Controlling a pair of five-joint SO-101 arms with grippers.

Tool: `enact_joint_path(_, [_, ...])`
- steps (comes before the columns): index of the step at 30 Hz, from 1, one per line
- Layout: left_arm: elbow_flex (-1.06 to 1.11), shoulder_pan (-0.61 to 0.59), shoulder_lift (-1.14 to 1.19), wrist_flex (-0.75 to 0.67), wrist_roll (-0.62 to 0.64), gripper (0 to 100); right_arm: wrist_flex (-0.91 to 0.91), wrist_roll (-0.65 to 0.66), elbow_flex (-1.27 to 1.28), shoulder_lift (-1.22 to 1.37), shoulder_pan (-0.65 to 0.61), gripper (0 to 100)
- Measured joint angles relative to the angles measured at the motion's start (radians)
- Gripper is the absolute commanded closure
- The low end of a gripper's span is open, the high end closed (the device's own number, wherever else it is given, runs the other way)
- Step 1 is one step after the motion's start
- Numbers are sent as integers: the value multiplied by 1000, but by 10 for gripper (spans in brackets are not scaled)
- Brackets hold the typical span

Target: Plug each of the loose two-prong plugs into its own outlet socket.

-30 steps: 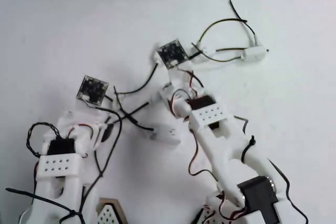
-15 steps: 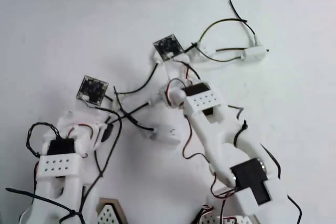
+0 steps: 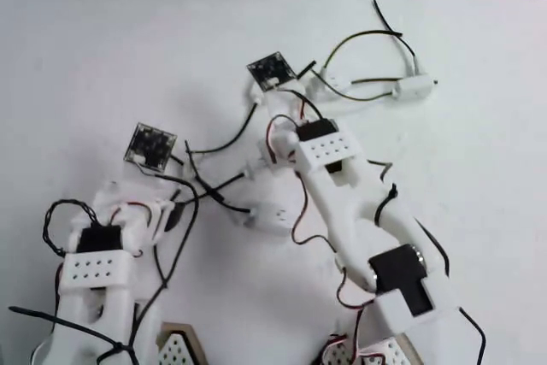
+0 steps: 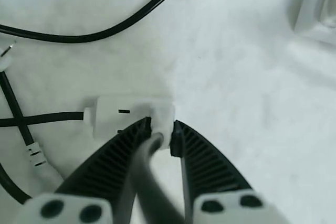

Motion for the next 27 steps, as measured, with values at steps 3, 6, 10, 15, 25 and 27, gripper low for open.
enact_joint_path(3, [0, 0, 0, 0, 0, 710, -5, -2, -8, 49, 0, 981])
enact_joint_path(6, [0, 0, 0, 0, 0, 710, -5, 0, -18, 81, 0, 981])
enact_joint_path(10, [0, 0, 0, 0, 0, 710, -2, 15, -23, 98, 0, 981])
enact_joint_path(15, [0, 0, 0, 0, 0, 710, 0, 20, -23, 63, 29, 981])
enact_joint_path(25, [0, 0, 0, 0, 0, 710, -114, 23, -41, -32, 351, 979])
enact_joint_path(27, [0, 0, 0, 0, 0, 710, -140, 23, -48, -32, 419, 978])
